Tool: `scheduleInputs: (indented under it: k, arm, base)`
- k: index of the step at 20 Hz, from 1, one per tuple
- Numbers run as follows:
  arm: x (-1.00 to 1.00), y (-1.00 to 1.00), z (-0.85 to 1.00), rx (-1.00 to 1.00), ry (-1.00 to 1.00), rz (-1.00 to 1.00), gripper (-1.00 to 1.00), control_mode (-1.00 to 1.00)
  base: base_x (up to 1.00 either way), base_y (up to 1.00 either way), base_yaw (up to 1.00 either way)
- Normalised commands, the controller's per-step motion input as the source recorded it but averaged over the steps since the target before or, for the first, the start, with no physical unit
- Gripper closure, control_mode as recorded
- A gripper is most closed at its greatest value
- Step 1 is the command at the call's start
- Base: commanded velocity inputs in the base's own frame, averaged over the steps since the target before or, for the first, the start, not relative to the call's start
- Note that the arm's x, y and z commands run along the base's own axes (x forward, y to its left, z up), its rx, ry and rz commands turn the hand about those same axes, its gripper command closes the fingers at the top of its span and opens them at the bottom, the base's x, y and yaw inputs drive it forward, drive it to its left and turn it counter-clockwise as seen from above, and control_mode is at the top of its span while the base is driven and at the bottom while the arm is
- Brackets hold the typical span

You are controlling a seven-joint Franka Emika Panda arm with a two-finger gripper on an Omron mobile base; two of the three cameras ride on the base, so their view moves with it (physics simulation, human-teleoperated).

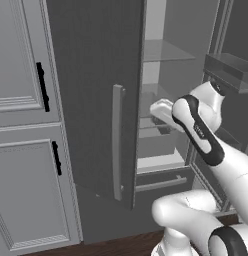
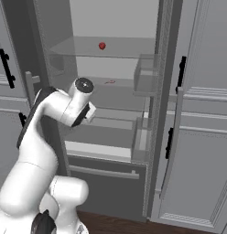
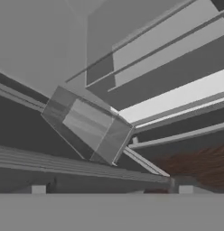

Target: Take the strawberry from the fridge and place it on top of the pancake, located on the dining counter.

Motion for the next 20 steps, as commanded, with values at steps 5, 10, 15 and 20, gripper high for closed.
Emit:
scheduleInputs:
  k: [5,10,15,20]
  arm:
    - [0.77,0.13,-0.19,0.34,0.09,0.00,-1.00,-1.00]
    - [0.65,0.61,-0.17,0.27,0.02,0.00,-1.00,-1.00]
    - [0.13,0.74,-0.02,0.15,0.00,0.00,-1.00,-1.00]
    - [-0.60,0.87,0.00,0.01,0.00,0.00,-1.00,-1.00]
  base:
    - [0.00,0.00,0.00]
    - [0.00,0.00,0.00]
    - [0.00,0.00,0.00]
    - [0.00,0.00,0.00]
